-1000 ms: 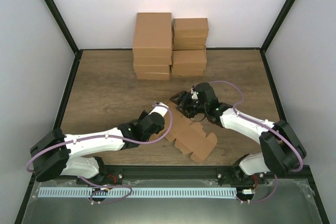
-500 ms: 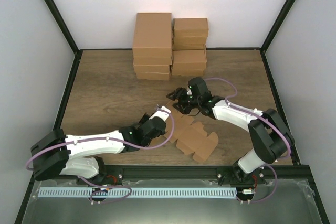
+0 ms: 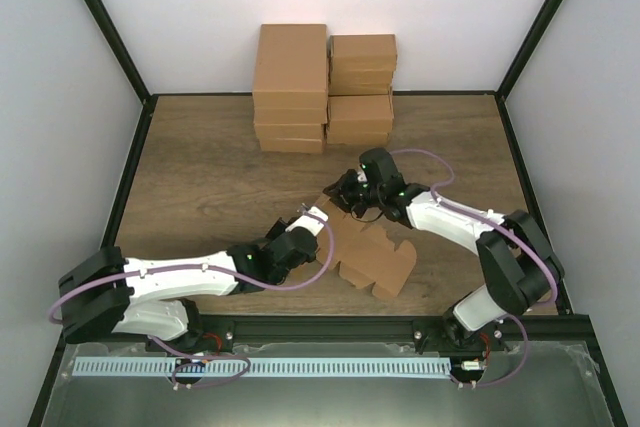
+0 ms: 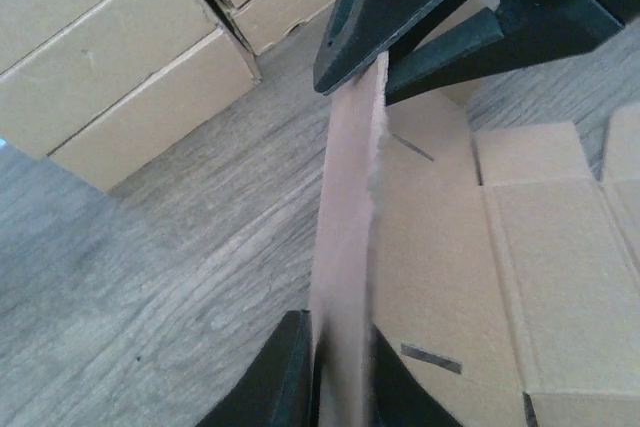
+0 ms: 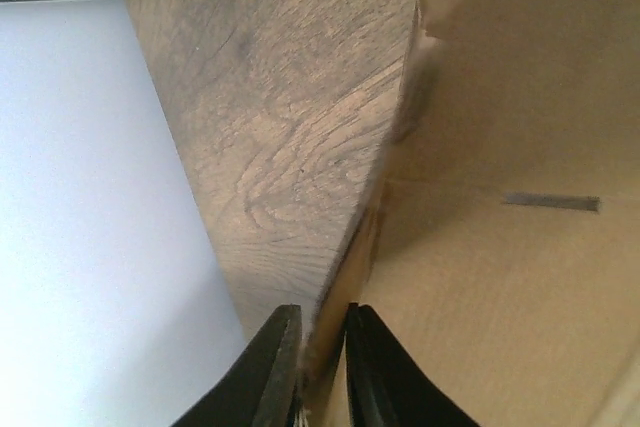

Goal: Fold the paper box

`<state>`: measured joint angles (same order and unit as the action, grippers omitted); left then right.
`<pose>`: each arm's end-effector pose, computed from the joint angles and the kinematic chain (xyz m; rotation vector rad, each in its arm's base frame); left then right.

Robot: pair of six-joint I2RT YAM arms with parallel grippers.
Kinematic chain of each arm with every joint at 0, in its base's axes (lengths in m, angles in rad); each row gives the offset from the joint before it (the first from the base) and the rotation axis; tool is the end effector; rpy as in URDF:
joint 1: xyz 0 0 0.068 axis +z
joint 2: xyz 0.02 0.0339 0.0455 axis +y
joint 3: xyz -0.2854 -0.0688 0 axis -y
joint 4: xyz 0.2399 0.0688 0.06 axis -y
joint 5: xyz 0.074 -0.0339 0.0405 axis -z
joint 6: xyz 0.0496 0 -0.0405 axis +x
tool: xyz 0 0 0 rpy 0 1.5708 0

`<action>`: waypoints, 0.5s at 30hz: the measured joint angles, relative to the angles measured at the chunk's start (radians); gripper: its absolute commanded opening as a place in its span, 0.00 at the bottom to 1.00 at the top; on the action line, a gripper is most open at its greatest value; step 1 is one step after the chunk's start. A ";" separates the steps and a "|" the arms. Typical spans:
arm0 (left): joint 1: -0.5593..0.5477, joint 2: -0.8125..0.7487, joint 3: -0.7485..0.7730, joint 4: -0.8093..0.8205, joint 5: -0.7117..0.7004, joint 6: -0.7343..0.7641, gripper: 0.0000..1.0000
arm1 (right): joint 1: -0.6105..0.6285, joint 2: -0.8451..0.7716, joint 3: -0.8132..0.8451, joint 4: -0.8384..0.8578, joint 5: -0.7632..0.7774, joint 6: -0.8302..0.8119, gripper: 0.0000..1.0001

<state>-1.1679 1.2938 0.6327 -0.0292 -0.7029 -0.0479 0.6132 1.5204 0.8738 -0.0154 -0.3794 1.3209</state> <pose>0.1292 -0.2214 0.2169 0.7883 1.9235 0.0654 0.2576 0.2038 0.2281 0.6723 2.5239 1.3292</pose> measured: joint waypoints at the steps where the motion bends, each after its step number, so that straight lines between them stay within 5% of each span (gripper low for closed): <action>1: 0.000 -0.002 0.000 -0.001 0.000 0.004 0.25 | 0.000 -0.002 0.000 0.000 0.001 -0.005 0.10; 10: -0.006 -0.096 -0.001 -0.047 0.029 -0.043 0.97 | 0.000 -0.049 -0.079 0.106 -0.022 -0.031 0.01; 15: 0.023 -0.291 -0.003 -0.090 0.108 -0.145 1.00 | 0.000 -0.072 -0.159 0.228 -0.045 -0.064 0.01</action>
<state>-1.1450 1.0027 0.6296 -0.1188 -0.5953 -0.1932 0.6136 1.4479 0.7147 0.2127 -0.4244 1.2572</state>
